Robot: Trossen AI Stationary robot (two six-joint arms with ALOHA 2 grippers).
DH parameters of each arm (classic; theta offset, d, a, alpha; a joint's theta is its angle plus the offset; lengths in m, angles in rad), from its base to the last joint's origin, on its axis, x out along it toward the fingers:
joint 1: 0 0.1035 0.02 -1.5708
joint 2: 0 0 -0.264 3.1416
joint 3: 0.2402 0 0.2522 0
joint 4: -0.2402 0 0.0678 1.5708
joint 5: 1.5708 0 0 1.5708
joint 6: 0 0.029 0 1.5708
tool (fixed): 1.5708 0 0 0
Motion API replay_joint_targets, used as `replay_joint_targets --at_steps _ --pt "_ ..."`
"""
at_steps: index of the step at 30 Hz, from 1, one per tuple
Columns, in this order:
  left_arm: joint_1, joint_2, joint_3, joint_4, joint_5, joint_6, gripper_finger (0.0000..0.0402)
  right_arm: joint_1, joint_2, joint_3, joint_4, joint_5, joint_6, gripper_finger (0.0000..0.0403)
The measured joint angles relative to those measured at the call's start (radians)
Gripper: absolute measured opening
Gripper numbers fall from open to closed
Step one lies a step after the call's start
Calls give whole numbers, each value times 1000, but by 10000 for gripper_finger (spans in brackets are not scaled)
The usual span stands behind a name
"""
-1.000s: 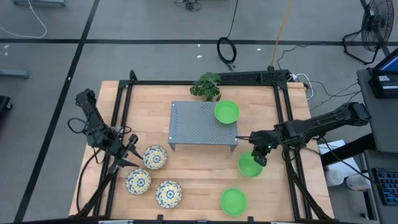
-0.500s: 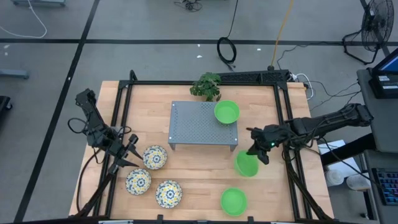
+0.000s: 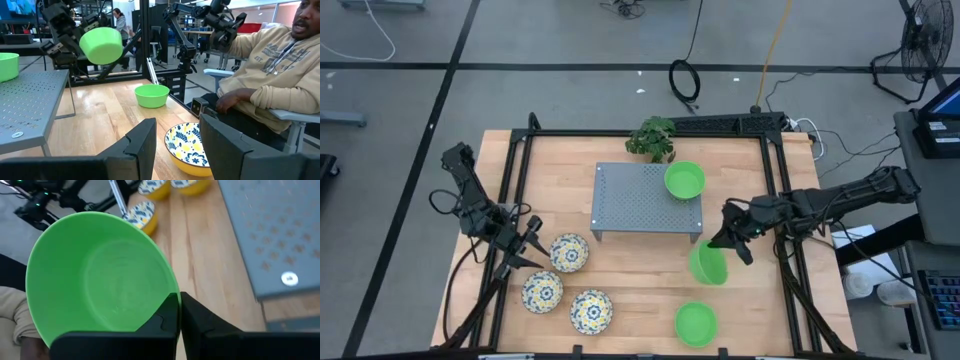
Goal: Pick & Place Mini bowls
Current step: Stack the top green bowl on the green bowl on the shelf
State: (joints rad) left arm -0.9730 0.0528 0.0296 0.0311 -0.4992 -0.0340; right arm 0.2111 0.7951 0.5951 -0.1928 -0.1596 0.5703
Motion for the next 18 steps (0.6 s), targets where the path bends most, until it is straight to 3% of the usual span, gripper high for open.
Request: replay_joint_targets --at_steps 18 --pt "0 0 0 0 0 0 152 0 0 0 174 39 -200 0"
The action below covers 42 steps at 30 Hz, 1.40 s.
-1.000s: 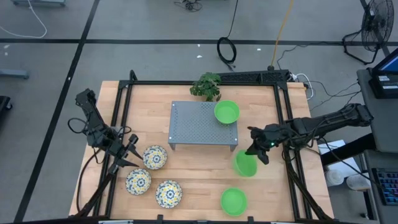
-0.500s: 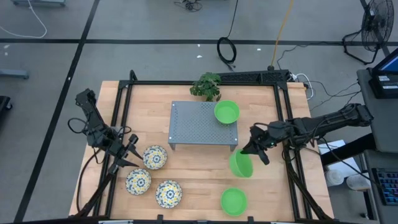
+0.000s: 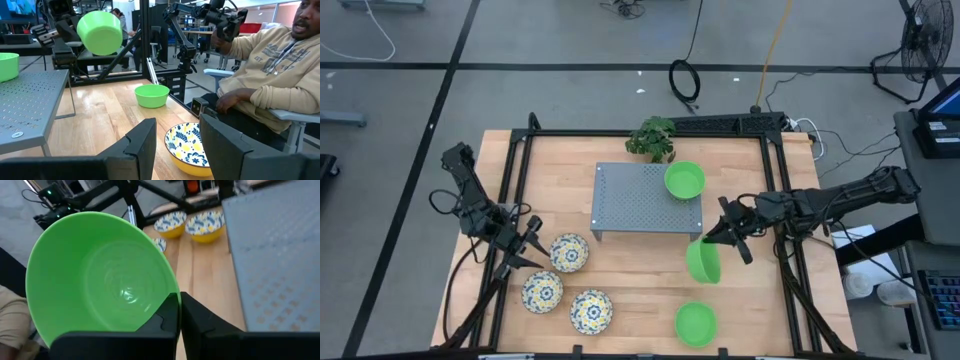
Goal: Pick & Place Mini bowls
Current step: Stack the top green bowl on the green bowl on the shelf
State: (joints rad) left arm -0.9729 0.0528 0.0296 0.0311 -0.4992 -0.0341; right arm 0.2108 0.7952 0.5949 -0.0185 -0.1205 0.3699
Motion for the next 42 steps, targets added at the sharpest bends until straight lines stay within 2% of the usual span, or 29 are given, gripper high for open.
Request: replay_joint_targets --at_steps 7,10,12,19,24,29,37,42 --pt "0 0 0 0 0 0 152 -6 2 0 57 28 -62 0" --pt "0 0 0 0 0 0 152 -23 4 0 84 89 -69 0" --pt "0 0 0 0 0 0 152 -46 4 0 116 122 -69 0" --pt "0 0 0 0 0 0 152 -193 11 76 136 118 -87 0" --pt "0 0 0 0 0 0 152 -320 77 234 10 62 -95 0" --pt "0 0 0 0 0 0 152 -427 211 453 -192 41 -130 0" --pt "0 0 0 1 0 0 152 -548 457 831 -469 41 -166 0" --pt "0 0 0 1 0 0 152 -608 575 1006 -649 38 -144 0"
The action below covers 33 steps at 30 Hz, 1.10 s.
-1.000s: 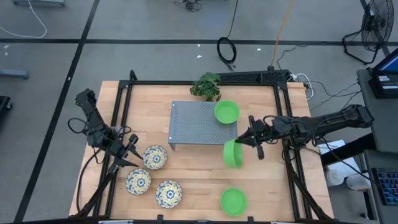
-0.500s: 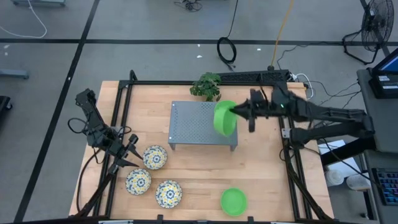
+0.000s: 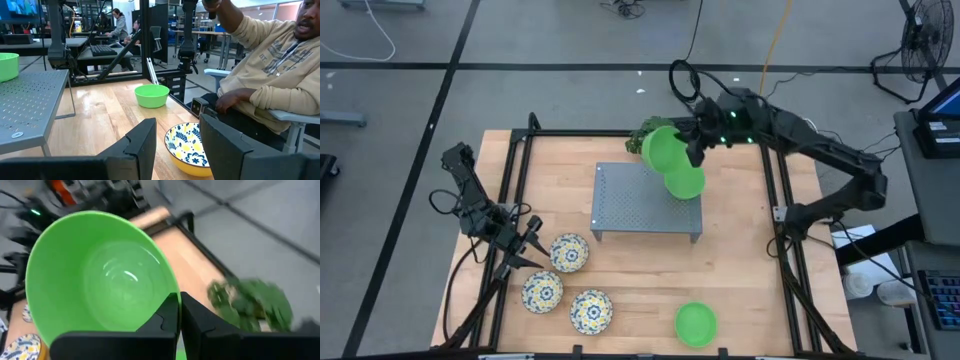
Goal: Pick & Place Mini bowls
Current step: Stack the top green bowl on the green bowl on the shelf
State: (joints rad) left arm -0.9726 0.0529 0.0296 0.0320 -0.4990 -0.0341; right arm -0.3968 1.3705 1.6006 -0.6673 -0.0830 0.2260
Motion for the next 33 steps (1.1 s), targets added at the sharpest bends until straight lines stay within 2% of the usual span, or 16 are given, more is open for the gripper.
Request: replay_joint_targets --at_steps 5,10,13,25,33 --pt "0 0 0 0 0 0 152 -76 78 84 -190 -29 23 0" --pt "0 0 0 1 0 0 152 -150 106 87 -296 -126 42 0" --pt "0 0 0 1 0 0 152 -174 113 87 -347 -129 27 0" --pt "0 0 0 0 0 0 152 -184 112 85 -451 -130 16 0" --pt "0 0 0 0 0 0 152 -178 113 6 -451 -130 14 0"
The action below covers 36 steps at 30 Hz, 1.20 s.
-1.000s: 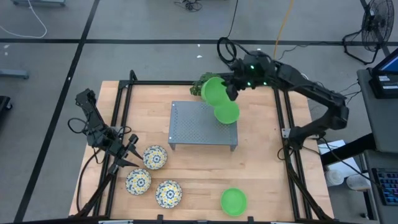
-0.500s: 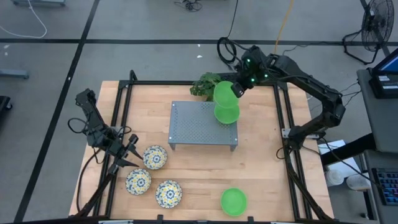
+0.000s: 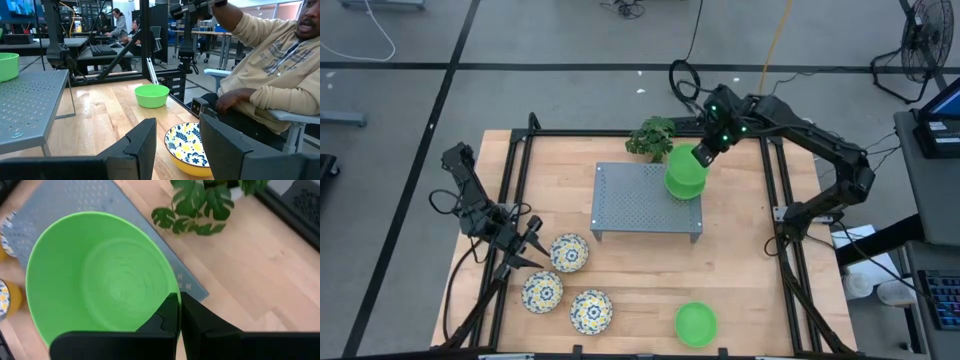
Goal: Pick & Place Mini bowls
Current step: Stack the top green bowl on the green bowl on the shelf
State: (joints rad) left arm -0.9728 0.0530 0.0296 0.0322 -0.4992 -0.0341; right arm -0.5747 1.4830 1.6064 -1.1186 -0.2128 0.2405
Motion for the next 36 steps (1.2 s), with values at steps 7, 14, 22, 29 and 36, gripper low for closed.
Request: replay_joint_targets --at_steps 7,14,22,29,36 --pt "0 0 0 0 0 0 152 0 0 -35 22 -1 -2 0" --pt "0 0 0 0 0 0 152 34 0 -35 22 -1 -2 0" --pt "0 0 0 0 0 0 152 53 0 -35 22 1 1 0" --pt "0 0 0 0 0 0 152 53 0 -35 22 6 1 7" --pt "0 0 0 0 0 0 152 53 0 -35 22 6 1 8"
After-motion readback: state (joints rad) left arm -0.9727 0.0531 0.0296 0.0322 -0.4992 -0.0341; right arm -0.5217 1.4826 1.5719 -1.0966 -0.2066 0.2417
